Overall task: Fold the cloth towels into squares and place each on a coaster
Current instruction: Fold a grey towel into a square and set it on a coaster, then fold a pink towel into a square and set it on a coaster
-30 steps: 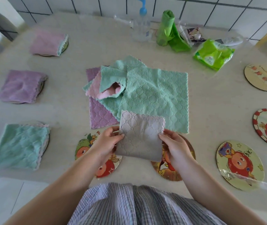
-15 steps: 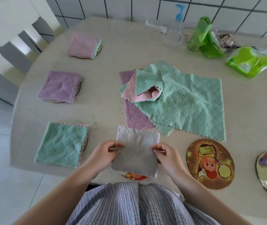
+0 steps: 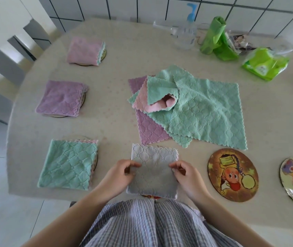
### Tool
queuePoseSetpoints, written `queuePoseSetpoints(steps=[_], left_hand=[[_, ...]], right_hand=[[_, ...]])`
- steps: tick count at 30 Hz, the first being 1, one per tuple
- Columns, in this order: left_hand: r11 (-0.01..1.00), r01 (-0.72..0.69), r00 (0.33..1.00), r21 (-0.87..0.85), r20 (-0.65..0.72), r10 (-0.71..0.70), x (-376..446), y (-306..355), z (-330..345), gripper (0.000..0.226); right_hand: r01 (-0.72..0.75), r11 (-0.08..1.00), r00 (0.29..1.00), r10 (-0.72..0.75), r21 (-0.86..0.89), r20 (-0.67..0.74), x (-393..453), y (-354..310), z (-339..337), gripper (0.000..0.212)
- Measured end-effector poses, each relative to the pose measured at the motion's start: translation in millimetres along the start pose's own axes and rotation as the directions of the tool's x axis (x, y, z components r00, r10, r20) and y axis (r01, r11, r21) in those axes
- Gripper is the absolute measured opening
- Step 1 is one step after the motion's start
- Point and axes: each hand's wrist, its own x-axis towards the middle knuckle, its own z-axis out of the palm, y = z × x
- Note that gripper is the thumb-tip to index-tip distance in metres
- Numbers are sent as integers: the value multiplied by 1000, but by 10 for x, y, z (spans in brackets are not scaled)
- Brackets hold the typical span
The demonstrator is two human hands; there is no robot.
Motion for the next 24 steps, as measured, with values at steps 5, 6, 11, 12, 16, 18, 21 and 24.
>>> queuePoseSetpoints(steps=[5, 6, 11, 12, 16, 18, 21, 24], left_hand=[[897, -194, 935, 397, -203, 291, -41, -89, 101, 22], [833, -264, 917, 486, -142, 373, -24, -94, 118, 31], [586, -383, 902, 713, 154, 403, 75, -154, 266, 64], [584, -370, 910, 722, 156, 384, 75, -168, 280, 65], [554, -372, 906, 745, 160, 393, 72, -225, 286, 66], [538, -371, 906, 757, 167, 389, 76, -212, 279, 66], [522, -367, 905, 770, 167, 391, 118, -122, 222, 64], [555, -359, 907, 751, 141, 396, 256, 81, 170, 61]], right_hand=[[263, 863, 960, -279, -431, 26, -32, 41, 19, 40], [313, 815, 946, -312, -488, 86, -31, 47, 37, 44], [408, 633, 909, -353, -658, 223, -19, 86, 111, 56], [407, 619, 910, -340, -671, 239, -15, 98, 106, 57], [417, 572, 905, -329, -706, 269, -7, 174, 75, 60], [427, 578, 902, -331, -696, 278, 5, 192, 62, 61], [447, 609, 893, -350, -655, 283, -2, 201, 9, 65], [353, 714, 933, -319, -605, 168, -17, 234, -205, 71]])
